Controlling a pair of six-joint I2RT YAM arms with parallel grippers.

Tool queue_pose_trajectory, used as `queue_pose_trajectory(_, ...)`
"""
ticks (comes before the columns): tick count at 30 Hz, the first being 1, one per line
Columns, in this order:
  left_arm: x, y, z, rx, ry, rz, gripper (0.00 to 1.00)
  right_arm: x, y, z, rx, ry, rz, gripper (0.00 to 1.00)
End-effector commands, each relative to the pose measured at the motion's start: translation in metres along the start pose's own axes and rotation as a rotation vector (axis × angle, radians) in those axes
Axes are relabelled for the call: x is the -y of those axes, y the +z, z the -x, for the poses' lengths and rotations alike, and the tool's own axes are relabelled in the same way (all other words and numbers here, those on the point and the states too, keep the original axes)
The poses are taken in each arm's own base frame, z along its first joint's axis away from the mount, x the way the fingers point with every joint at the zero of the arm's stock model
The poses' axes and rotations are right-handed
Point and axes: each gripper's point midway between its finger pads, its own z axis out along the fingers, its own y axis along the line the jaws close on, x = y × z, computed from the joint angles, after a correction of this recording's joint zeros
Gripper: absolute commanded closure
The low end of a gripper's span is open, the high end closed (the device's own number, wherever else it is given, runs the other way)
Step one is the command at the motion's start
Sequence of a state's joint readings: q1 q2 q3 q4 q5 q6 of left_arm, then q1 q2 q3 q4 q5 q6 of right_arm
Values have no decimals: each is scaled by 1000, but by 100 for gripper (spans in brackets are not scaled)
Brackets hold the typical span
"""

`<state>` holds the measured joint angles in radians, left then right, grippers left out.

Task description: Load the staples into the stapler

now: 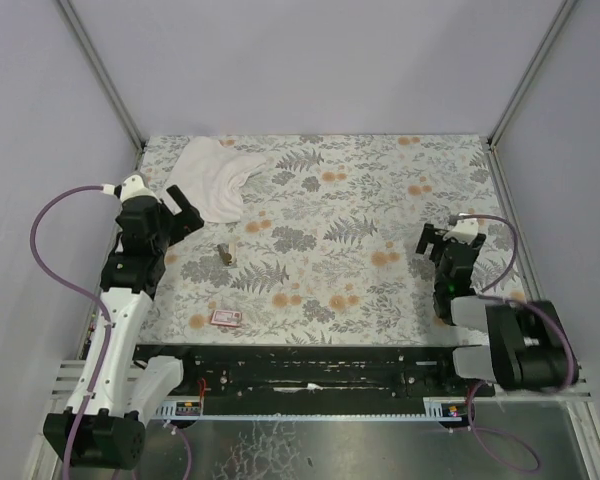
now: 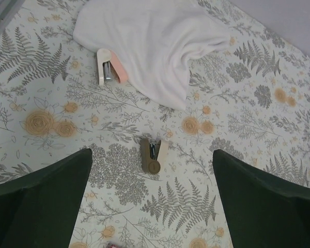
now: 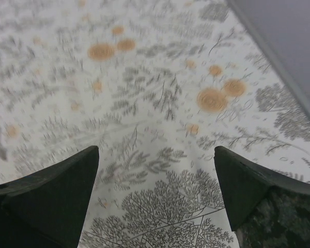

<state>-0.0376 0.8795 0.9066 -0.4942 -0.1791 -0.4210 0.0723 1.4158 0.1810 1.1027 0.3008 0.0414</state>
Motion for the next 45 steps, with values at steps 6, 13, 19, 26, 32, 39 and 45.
queue_pose_trajectory(6, 11, 1, -39, -123, 24, -117, 0, -1, -34, 84, -58, 346, -56, 1)
queue_pose_trajectory(13, -4, -4, -37, -70, 71, -68, 0, -112, -87, 97, -218, 336, 622, 1)
queue_pose_trajectory(19, -13, -12, -21, 30, 82, -38, 0, -192, -156, 91, -312, 145, 961, 1)
queue_pose_trajectory(26, -3, -17, -14, 32, 69, -75, 0, -277, -213, 82, -312, -69, 1186, 2)
queue_pose_trajectory(32, 23, -32, 27, 161, 8, -173, 0, -356, -252, 57, -327, -240, 1315, 2)
queue_pose_trajectory(39, 2, -26, 33, 244, -24, -75, 0, -425, -291, 12, -324, -434, 1459, 10)
queue_pose_trajectory(45, -18, -28, 35, 269, -42, 12, 0, -463, -307, -22, -349, -602, 1505, 18)
